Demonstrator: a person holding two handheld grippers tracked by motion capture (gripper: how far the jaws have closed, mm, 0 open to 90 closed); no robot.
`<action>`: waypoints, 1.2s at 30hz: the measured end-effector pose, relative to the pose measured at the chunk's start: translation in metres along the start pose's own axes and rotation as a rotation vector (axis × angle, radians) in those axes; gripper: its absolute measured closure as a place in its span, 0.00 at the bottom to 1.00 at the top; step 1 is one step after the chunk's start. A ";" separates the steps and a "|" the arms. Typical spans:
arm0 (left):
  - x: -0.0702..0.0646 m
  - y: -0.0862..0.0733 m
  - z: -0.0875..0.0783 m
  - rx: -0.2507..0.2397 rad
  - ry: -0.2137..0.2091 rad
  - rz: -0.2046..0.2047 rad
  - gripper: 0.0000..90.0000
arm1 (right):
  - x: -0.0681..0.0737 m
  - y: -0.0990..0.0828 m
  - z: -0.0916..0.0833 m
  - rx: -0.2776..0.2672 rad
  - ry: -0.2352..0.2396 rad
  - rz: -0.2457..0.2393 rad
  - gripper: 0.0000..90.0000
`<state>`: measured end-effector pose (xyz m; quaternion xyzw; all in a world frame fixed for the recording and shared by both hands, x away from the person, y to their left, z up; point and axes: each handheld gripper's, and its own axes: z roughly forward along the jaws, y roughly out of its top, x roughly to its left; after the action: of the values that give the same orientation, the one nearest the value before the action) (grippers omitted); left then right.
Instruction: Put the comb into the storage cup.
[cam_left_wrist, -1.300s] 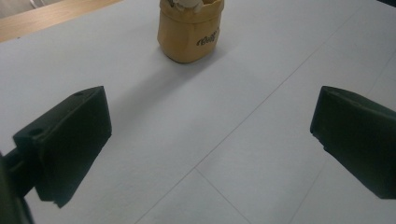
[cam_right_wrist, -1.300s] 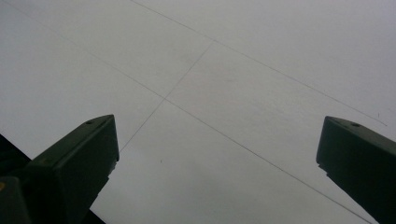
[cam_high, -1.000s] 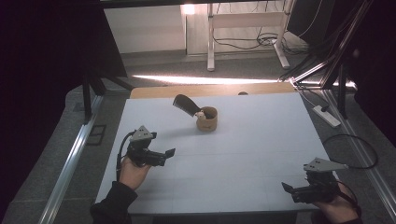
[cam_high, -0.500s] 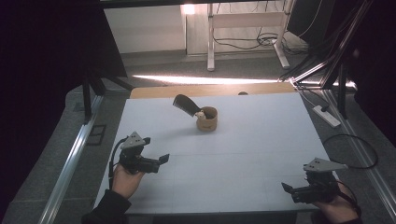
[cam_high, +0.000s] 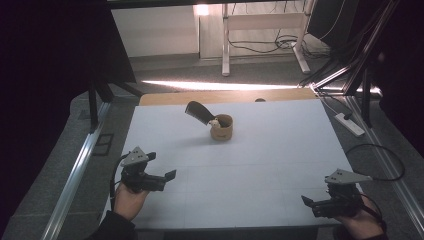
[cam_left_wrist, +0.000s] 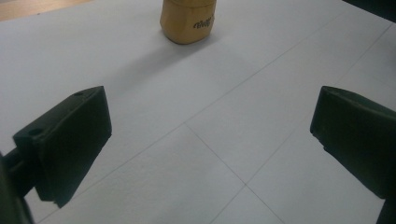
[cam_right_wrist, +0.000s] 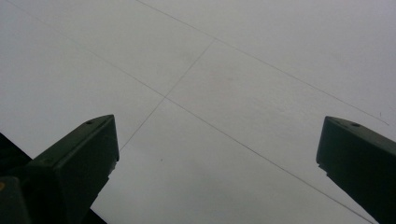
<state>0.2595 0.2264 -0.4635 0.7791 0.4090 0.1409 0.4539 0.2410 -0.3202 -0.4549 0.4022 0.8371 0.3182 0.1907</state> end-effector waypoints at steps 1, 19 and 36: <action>0.000 -0.001 -0.001 0.002 0.000 -0.001 0.00 | 0.000 0.000 0.000 0.000 0.000 0.000 0.00; -0.006 -0.017 -0.021 0.002 0.008 -0.032 0.00 | 0.000 0.000 0.000 0.002 -0.001 0.000 0.00; -0.010 -0.033 -0.038 0.018 0.035 -0.055 0.00 | 0.001 0.000 0.000 0.004 -0.003 0.001 0.00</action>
<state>0.2140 0.2499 -0.4682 0.7690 0.4393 0.1384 0.4434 0.2410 -0.3196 -0.4552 0.4033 0.8373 0.3160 0.1909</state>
